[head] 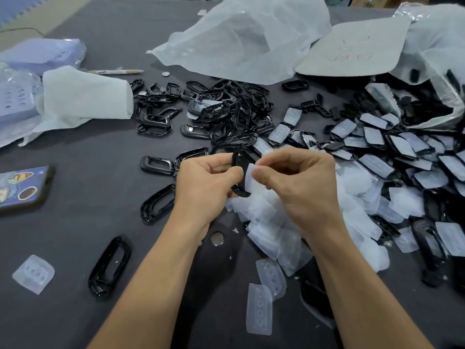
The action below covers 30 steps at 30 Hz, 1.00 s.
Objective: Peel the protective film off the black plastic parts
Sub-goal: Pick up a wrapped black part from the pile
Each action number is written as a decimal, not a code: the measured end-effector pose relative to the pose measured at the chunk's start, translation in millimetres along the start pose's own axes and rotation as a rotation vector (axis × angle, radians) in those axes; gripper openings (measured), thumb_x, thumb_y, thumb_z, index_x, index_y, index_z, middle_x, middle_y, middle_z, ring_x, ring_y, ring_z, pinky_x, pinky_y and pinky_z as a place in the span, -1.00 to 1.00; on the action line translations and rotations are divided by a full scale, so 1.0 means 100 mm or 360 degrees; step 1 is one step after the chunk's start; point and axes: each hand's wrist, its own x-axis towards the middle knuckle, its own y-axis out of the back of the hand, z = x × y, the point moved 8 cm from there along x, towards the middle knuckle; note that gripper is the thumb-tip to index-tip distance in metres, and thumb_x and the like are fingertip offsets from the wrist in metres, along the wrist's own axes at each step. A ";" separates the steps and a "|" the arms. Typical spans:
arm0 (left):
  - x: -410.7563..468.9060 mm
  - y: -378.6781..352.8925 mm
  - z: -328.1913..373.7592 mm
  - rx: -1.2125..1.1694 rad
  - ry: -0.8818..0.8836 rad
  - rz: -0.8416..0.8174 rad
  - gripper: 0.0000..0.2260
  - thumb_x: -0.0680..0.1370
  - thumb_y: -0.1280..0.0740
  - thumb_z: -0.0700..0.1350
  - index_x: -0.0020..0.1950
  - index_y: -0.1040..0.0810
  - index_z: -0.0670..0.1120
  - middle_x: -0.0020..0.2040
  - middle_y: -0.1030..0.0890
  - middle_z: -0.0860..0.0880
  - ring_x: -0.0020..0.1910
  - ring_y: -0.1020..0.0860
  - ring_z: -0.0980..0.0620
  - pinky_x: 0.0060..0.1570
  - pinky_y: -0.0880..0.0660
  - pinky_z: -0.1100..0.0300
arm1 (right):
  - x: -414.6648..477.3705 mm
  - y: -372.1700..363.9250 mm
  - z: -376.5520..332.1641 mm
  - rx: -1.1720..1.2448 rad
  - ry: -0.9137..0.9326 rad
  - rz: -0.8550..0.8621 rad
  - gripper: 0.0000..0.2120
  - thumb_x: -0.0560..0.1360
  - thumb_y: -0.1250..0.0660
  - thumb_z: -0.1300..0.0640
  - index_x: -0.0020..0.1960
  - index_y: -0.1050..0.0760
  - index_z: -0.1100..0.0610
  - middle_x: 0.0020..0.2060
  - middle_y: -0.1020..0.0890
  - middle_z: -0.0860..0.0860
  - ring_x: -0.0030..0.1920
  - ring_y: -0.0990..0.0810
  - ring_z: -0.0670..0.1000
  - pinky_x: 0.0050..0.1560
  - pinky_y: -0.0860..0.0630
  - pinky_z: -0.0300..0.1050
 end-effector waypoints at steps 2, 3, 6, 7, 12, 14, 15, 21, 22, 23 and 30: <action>-0.01 -0.03 0.01 -0.0038 -0.0009 -0.0032 -0.85 0.51 -0.48 -0.35 -0.07 -0.78 -0.12 -0.19 -0.76 -0.16 -0.30 -0.69 -0.10 -0.39 -0.58 0.17 | 0.01 -0.02 0.02 -0.0046 -0.0014 -0.0033 -0.86 0.40 -0.56 0.37 -0.19 -0.72 0.15 -0.32 -0.72 0.03 -0.33 -0.64 -0.04 -0.21 -0.57 -0.16; -0.02 -0.04 0.01 -0.0050 -0.0008 -0.0037 -0.86 0.51 -0.49 -0.34 -0.06 -0.78 -0.13 -0.19 -0.76 -0.16 -0.29 -0.69 -0.11 -0.39 -0.59 0.17 | 0.01 -0.02 0.04 -0.0072 -0.0022 -0.0039 -0.86 0.41 -0.55 0.36 -0.18 -0.72 0.14 -0.32 -0.72 0.01 -0.33 -0.64 -0.06 -0.22 -0.56 -0.17; -0.03 -0.06 -0.01 -0.0088 0.0025 -0.0054 -0.86 0.52 -0.48 -0.35 -0.04 -0.78 -0.14 -0.18 -0.76 -0.17 -0.27 -0.72 -0.11 -0.39 -0.60 0.18 | 0.02 0.00 0.08 -0.0145 -0.0048 0.0008 -0.88 0.43 -0.54 0.34 -0.17 -0.72 0.15 -0.36 -0.71 -0.01 -0.37 -0.62 -0.08 -0.28 -0.53 -0.23; -0.03 -0.06 -0.02 -0.0121 0.0047 -0.0066 -0.85 0.51 -0.47 -0.35 -0.03 -0.78 -0.15 -0.17 -0.76 -0.18 -0.26 -0.73 -0.11 -0.39 -0.61 0.18 | 0.02 0.01 0.09 -0.0157 -0.0059 0.0035 -0.89 0.43 -0.55 0.32 -0.18 -0.71 0.14 -0.36 -0.71 0.00 -0.38 -0.62 -0.06 -0.28 -0.53 -0.20; -0.04 -0.08 -0.05 -0.0145 0.0077 -0.0100 -0.84 0.51 -0.48 -0.34 -0.04 -0.78 -0.12 -0.16 -0.76 -0.18 -0.25 -0.73 -0.07 -0.34 -0.64 0.14 | -0.02 0.04 0.10 -0.0260 -0.0052 0.0176 -0.86 0.38 -0.61 0.18 -0.27 -0.68 0.02 -0.38 -0.69 -0.06 -0.37 -0.62 -0.05 -0.27 -0.54 -0.14; -0.04 -0.09 -0.06 -0.0184 0.0090 -0.0095 -0.83 0.51 -0.46 -0.37 -0.05 -0.78 -0.13 -0.18 -0.75 -0.20 -0.30 -0.70 -0.04 -0.40 -0.58 0.21 | -0.04 0.06 0.08 -0.0308 -0.0008 0.0247 -0.86 0.36 -0.62 0.13 -0.27 -0.67 0.01 -0.41 -0.66 -0.04 -0.40 -0.58 0.00 -0.34 -0.52 -0.11; -0.04 -0.10 -0.06 -0.0201 0.0093 -0.0093 -0.83 0.51 -0.46 -0.36 -0.06 -0.78 -0.13 -0.19 -0.75 -0.20 -0.32 -0.70 -0.03 -0.42 -0.56 0.23 | -0.04 0.06 0.08 -0.0317 0.0008 0.0263 -0.86 0.36 -0.62 0.12 -0.27 -0.67 0.01 -0.42 -0.65 -0.04 -0.42 -0.56 0.01 -0.36 -0.51 -0.12; -0.05 -0.15 -0.05 -0.0303 0.0072 -0.0165 -0.92 0.52 -0.50 -0.26 -0.02 -0.77 -0.14 -0.14 -0.76 -0.20 -0.23 -0.73 -0.06 -0.36 -0.60 0.22 | -0.01 0.03 0.13 -0.0240 -0.0038 0.0201 -0.86 0.42 -0.59 0.16 -0.26 -0.66 0.04 -0.42 -0.66 -0.01 -0.44 -0.53 -0.11 -0.39 -0.45 -0.25; -0.05 -0.16 -0.05 -0.0326 0.0076 -0.0189 -0.91 0.52 -0.49 -0.26 -0.01 -0.77 -0.14 -0.13 -0.76 -0.20 -0.21 -0.74 -0.06 -0.34 -0.61 0.22 | 0.00 0.03 0.13 -0.0245 -0.0034 0.0203 -0.85 0.42 -0.59 0.16 -0.26 -0.66 0.04 -0.42 -0.66 -0.01 -0.43 -0.55 -0.10 -0.39 -0.46 -0.25; -0.04 -0.16 -0.06 -0.0352 0.0089 -0.0218 -0.88 0.53 -0.47 -0.28 0.00 -0.77 -0.15 -0.11 -0.76 -0.21 -0.19 -0.74 -0.06 -0.32 -0.62 0.23 | 0.00 0.02 0.12 -0.0241 -0.0028 0.0206 -0.85 0.43 -0.59 0.15 -0.27 -0.65 0.04 -0.42 -0.67 0.00 -0.43 -0.58 -0.08 -0.38 -0.47 -0.24; -0.07 -0.25 -0.06 -0.0467 0.0194 -0.0500 -0.71 0.60 -0.28 -0.42 0.27 -0.64 -0.27 0.11 -0.73 -0.23 0.12 -0.70 -0.15 0.10 -0.65 -0.03 | 0.01 0.08 0.13 -0.0137 -0.0040 0.0297 -0.85 0.42 -0.59 0.15 -0.27 -0.65 0.07 -0.42 -0.69 0.06 -0.38 -0.65 0.19 -0.33 -0.61 0.06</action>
